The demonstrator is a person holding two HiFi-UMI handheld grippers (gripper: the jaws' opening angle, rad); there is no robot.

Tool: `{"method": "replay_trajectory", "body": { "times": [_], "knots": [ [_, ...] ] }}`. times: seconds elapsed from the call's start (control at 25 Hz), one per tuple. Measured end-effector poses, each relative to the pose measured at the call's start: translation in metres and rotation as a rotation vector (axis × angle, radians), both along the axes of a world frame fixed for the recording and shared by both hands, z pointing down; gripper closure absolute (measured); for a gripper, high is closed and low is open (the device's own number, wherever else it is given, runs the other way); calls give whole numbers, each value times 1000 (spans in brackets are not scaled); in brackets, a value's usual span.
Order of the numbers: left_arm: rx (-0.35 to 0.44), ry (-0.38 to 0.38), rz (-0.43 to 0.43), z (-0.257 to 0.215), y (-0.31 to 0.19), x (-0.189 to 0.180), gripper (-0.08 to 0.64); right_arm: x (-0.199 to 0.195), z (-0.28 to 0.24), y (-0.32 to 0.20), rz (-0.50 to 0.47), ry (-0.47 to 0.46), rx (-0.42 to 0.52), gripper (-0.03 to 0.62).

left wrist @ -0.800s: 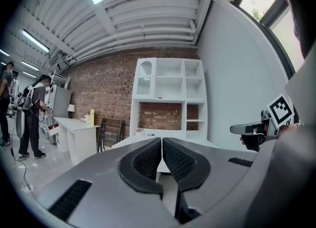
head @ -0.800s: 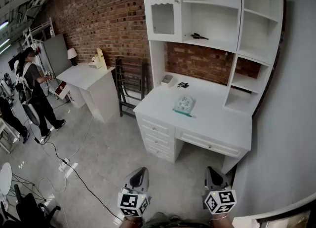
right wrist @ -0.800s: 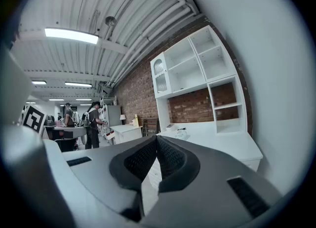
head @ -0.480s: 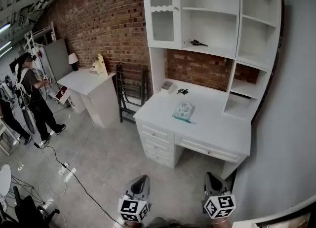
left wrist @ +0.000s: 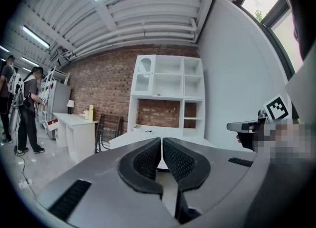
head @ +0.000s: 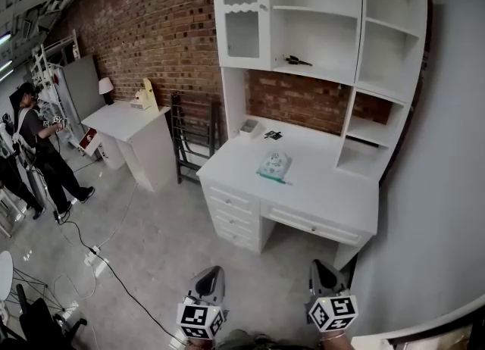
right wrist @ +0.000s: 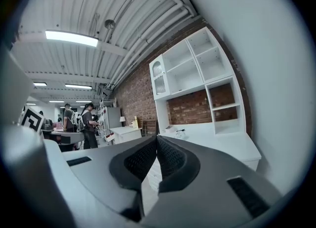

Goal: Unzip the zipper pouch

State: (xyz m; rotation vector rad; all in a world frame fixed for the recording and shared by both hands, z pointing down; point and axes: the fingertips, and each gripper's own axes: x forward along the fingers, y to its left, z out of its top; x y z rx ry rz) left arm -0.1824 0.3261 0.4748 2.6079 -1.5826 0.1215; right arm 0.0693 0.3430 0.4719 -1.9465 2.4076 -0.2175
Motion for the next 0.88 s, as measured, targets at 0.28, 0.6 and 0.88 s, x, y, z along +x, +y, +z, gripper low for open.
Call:
{"method": "replay_trajectory", "body": {
  "times": [0.28,0.6,0.88],
  "knots": [
    [11,19,9,-3,-2,3,552,5,0,-2,25,9,4,591],
    [-6,29,45,0,-3,7,551,3,1,-4,21,6,-7,546],
    [-20,37,76,5,-2,10,349,-3,7,-5,1,13,-25,468]
  ]
}}
